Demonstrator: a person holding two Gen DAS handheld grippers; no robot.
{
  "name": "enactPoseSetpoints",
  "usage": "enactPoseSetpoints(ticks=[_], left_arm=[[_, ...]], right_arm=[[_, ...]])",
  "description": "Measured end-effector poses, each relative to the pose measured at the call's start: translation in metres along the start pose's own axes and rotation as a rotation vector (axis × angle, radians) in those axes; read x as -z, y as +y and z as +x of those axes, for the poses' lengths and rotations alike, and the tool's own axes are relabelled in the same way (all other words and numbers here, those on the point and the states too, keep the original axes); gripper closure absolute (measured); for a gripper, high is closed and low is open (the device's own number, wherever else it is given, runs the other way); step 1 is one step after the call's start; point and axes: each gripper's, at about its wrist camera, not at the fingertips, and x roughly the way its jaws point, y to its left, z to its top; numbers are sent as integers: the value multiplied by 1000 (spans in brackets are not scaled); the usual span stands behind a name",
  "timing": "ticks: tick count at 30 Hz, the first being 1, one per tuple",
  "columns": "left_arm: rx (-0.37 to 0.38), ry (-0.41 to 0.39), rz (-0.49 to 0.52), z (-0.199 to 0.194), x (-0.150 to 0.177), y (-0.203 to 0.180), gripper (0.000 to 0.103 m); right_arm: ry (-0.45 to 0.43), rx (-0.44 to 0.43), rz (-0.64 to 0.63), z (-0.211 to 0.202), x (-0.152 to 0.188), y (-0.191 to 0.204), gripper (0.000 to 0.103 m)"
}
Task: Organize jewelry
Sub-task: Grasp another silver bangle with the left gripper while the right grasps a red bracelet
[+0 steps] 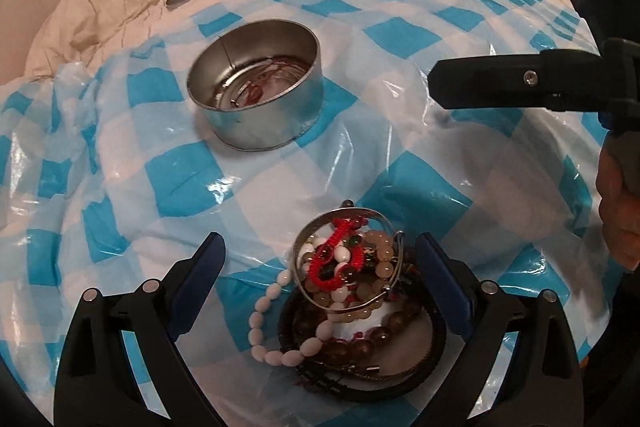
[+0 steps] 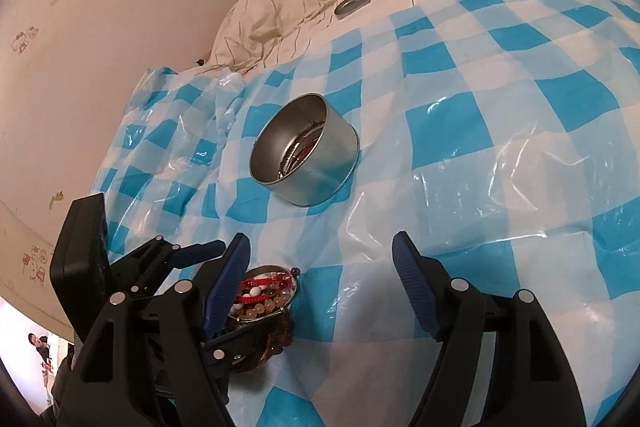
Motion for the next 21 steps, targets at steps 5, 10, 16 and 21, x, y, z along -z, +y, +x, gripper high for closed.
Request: enactPoseSetpoints(ticks=[5,10,16,21], left_arm=[[81,28,-42,5,1,3,43],[90,25,-29,2,1,1,49],[129,-11,-54,-8,-2,9,49],[167,-73,-129,-23,-5,26,49]], right_arm=[[1,0,-2,1,1,0,32],[3,1,-3,2,0,1,32],[4,3,-16,3,1,3,32],[8,1,-21,4,1,4,32]])
